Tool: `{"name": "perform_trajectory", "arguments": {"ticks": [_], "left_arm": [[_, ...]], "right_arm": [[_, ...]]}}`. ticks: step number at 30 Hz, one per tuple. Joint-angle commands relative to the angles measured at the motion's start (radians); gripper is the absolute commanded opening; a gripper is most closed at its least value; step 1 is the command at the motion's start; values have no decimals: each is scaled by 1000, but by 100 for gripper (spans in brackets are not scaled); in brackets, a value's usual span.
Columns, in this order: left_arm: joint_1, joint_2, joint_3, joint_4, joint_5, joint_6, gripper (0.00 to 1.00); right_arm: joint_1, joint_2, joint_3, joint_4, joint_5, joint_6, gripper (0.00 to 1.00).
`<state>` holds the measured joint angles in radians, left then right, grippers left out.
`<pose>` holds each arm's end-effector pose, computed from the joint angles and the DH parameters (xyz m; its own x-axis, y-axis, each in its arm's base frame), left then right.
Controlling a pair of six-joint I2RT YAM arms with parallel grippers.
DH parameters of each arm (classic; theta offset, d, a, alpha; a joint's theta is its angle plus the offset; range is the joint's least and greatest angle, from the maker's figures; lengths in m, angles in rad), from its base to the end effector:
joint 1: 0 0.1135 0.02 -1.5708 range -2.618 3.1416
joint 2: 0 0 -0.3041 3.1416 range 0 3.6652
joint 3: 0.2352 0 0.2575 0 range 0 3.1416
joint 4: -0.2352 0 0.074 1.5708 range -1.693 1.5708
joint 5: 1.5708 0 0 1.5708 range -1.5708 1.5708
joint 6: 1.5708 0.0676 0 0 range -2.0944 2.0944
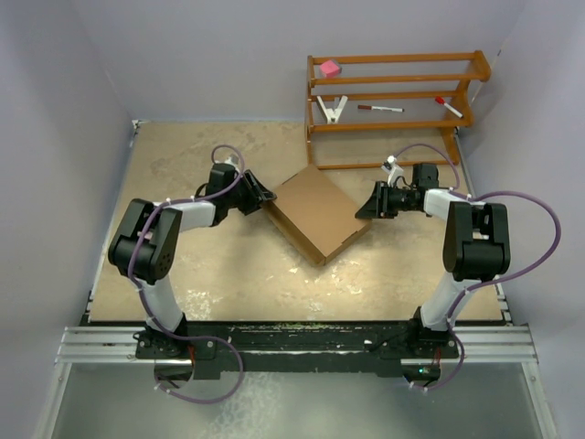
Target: Fold the paper box
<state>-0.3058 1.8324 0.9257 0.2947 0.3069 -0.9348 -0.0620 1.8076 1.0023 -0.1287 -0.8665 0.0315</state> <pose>0.3882 -0.1440 0.1675 -0.7460 -0.5687 -0.3465 -0.1302 0.6349 -0.7616 0.3806 0.0280 0.1754 -0.8150 0.0710 -0.5750 -0.3867 0.6724 0.6311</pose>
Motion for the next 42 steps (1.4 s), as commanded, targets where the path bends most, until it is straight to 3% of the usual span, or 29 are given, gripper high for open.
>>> {"name": "perform_trajectory", "arguments": {"ticks": [1, 9, 14, 24, 34, 42], "left_arm": [[4, -35, 42, -189, -56, -8, 52], [3, -61, 51, -288, -93, -34, 56], [2, -70, 53, -303, -92, -38, 67], [2, -111, 33, -295, -85, -70, 68], [1, -78, 52, -293, -78, -75, 57], [1, -62, 57, -291, -75, -72, 36]], "right_arm": [[2, 53, -4, -22, 142, -61, 43], [2, 52, -4, -23, 142, -63, 43], [2, 53, -4, -23, 142, -63, 43], [2, 52, -4, -22, 142, -64, 43], [2, 52, -4, -23, 142, -67, 43], [2, 53, -4, -24, 143, -67, 43]]}}
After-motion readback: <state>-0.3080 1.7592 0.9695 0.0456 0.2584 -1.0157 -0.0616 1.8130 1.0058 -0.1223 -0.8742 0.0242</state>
